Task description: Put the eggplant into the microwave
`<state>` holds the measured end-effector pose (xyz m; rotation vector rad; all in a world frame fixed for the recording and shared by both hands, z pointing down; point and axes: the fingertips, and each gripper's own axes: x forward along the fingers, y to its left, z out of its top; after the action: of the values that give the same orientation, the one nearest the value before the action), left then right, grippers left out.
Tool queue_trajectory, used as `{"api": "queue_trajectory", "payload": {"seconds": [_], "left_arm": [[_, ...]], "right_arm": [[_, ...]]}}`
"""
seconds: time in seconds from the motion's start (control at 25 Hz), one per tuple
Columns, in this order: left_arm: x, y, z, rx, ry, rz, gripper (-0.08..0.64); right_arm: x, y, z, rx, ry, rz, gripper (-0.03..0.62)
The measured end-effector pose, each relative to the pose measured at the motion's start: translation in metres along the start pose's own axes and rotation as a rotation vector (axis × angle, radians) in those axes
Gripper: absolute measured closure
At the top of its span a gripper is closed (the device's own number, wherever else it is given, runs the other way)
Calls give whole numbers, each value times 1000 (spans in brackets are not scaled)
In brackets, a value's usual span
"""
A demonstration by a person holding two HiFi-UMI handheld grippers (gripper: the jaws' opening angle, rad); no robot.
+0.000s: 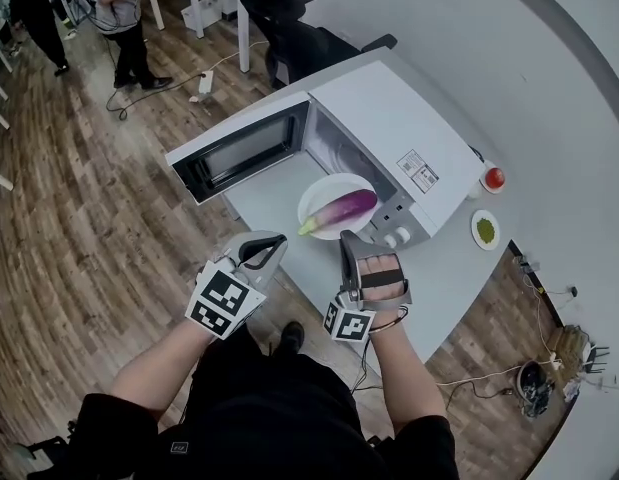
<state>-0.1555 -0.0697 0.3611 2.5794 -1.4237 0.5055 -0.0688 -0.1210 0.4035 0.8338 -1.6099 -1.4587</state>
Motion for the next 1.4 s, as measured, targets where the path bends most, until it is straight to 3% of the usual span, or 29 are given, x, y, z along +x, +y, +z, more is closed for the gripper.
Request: {"api": "queue_trajectory", "payload": {"seconds": [0.28,0.6,1.08,1.4], "left_arm": [[13,48,-2,22,-12,-79,552],[27,89,4,100,-27,-204,552],[69,121,-18,84,-41,-268,552],[111,136,-25,74,-47,-246,552]], "right_arm": [[34,7,4,11,129,20,569],[70,10,15,31,278,8,569],[115,32,5,60,377,2,569],[137,55,-26,59,427,11,569]]}}
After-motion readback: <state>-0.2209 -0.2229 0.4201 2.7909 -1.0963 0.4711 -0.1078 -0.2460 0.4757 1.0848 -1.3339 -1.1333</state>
